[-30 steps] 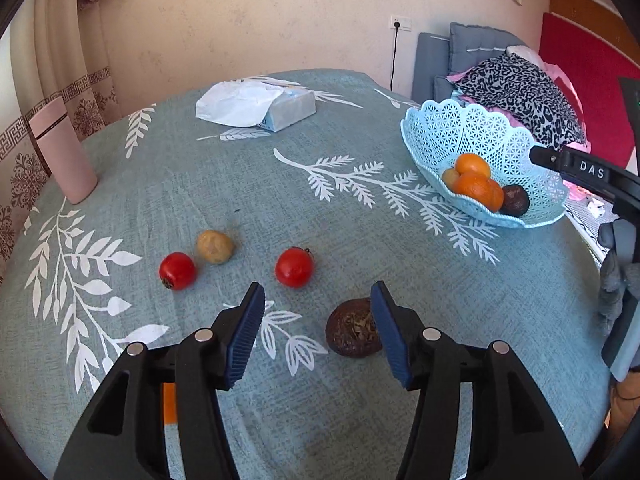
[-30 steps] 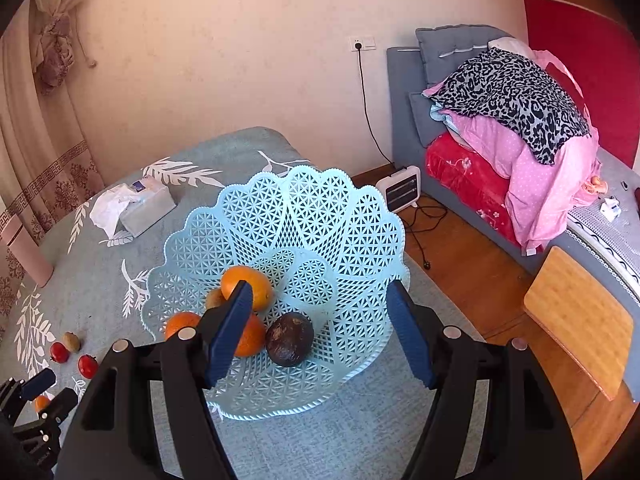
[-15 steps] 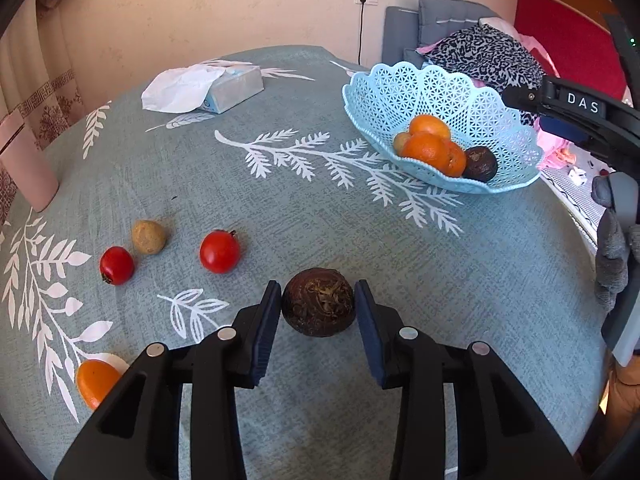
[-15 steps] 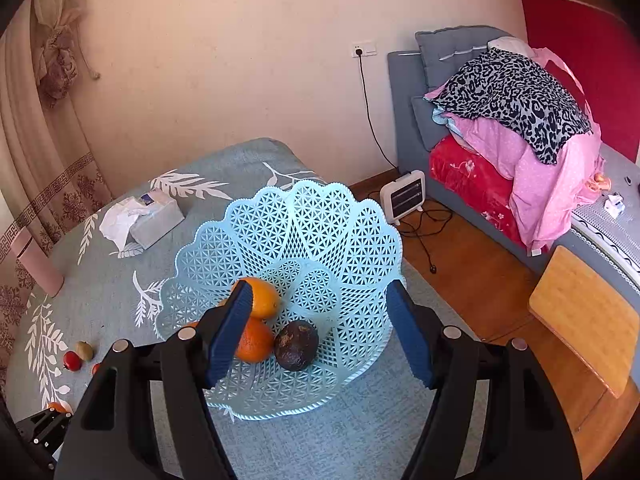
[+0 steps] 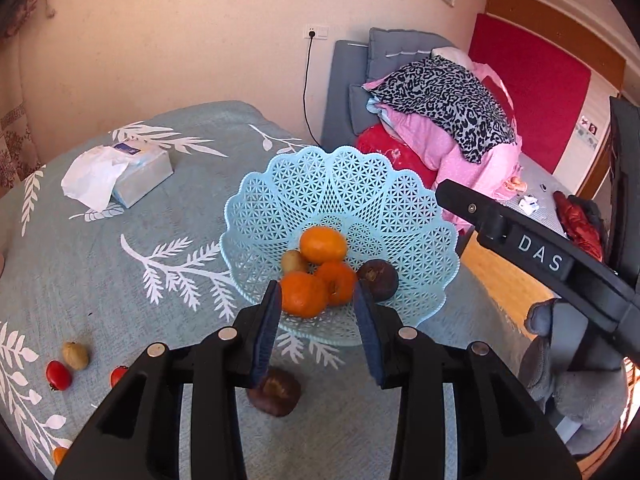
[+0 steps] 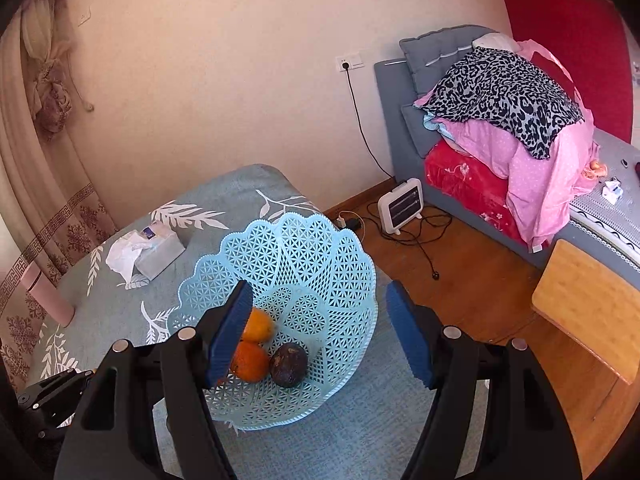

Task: Organize fruits
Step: 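Lower the avocado into the blue basket and open the left tool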

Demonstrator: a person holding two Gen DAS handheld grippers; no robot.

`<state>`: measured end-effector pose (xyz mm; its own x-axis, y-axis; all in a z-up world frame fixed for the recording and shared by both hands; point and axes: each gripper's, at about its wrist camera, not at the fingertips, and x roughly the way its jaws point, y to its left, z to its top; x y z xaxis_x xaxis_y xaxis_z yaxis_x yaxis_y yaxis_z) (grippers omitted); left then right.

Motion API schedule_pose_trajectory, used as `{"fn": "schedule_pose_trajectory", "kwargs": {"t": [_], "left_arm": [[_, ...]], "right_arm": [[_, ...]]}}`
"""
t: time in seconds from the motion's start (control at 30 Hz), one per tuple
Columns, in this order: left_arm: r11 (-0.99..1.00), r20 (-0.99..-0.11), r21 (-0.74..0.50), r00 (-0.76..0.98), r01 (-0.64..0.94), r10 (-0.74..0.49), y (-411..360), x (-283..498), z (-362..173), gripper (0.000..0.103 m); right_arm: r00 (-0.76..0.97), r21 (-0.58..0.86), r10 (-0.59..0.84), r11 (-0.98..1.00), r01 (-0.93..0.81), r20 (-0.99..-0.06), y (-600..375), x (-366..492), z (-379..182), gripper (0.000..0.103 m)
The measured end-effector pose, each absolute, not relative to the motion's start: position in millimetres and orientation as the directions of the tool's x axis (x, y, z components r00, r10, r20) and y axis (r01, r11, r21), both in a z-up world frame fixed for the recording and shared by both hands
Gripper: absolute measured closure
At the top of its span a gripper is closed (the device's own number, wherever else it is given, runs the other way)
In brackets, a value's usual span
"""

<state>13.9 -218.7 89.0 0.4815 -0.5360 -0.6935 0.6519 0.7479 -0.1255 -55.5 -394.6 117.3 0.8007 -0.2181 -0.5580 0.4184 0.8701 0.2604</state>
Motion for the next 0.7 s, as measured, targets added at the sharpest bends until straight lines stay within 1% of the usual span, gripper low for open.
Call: {"fn": "schedule_pose_trajectory", "kwargs": {"t": [0.03, 0.1, 0.17, 0.23, 0.33, 0.37, 0.53, 0.57, 0.6, 0.63, 0.67, 0.7], "left_arm": [[0.749, -0.693, -0.127, 0.483, 0.65, -0.535, -220.8, 12.7, 89.1, 0.065], [0.751, -0.702, -0.146, 0.467, 0.644, -0.537, -217.1, 11.9, 85.7, 0.061], [0.77, -0.715, -0.165, 0.463, 0.616, -0.524, -206.7, 12.5, 80.6, 0.044], [0.78, -0.719, -0.178, 0.462, 0.6, -0.519, -193.7, 11.5, 75.0, 0.042], [0.8, -0.739, -0.162, 0.466, 0.577, -0.486, -181.2, 12.7, 63.8, 0.037], [0.804, -0.749, -0.161, 0.459, 0.572, -0.477, -178.8, 14.1, 59.4, 0.037], [0.803, -0.799, -0.153, 0.406, 0.575, -0.443, -179.0, 13.0, 33.2, 0.037], [0.802, -0.809, -0.142, 0.398, 0.581, -0.431, -180.8, 11.8, 27.3, 0.039], [0.8, -0.82, -0.132, 0.389, 0.585, -0.419, -182.8, 11.3, 20.3, 0.045], [0.802, -0.834, -0.117, 0.38, 0.586, -0.399, -185.5, 11.0, 13.6, 0.059], [0.806, -0.829, -0.087, 0.406, 0.585, -0.384, -186.8, 8.8, 11.8, 0.062], [0.803, -0.826, -0.064, 0.42, 0.593, -0.376, -188.6, 5.9, 12.4, 0.063]], "right_arm": [[0.801, 0.264, -0.218, 0.869, 0.42, -0.557, -396.0, -56.4, 117.9, 0.032], [0.803, 0.27, -0.221, 0.865, 0.424, -0.553, -398.3, -57.5, 118.6, 0.032], [0.802, 0.274, -0.221, 0.862, 0.427, -0.554, -399.8, -57.6, 118.2, 0.032], [0.799, 0.275, -0.219, 0.86, 0.429, -0.559, -399.5, -56.3, 116.6, 0.032], [0.794, 0.268, -0.214, 0.865, 0.425, -0.569, -395.0, -52.2, 113.3, 0.032], [0.793, 0.264, -0.209, 0.868, 0.42, -0.572, -392.8, -51.2, 112.5, 0.032], [0.794, 0.247, -0.207, 0.879, 0.407, -0.571, -384.3, -49.1, 111.6, 0.032], [0.794, 0.247, -0.208, 0.879, 0.408, -0.571, -384.4, -48.8, 111.5, 0.032], [0.794, 0.25, -0.207, 0.878, 0.408, -0.572, -385.2, -48.7, 111.3, 0.032], [0.794, 0.252, -0.207, 0.876, 0.41, -0.572, -385.9, -48.5, 111.0, 0.032], [0.793, 0.255, -0.208, 0.875, 0.413, -0.572, -387.0, -48.7, 111.0, 0.032], [0.793, 0.257, -0.21, 0.873, 0.416, -0.572, -388.3, -49.1, 111.2, 0.032]]}}
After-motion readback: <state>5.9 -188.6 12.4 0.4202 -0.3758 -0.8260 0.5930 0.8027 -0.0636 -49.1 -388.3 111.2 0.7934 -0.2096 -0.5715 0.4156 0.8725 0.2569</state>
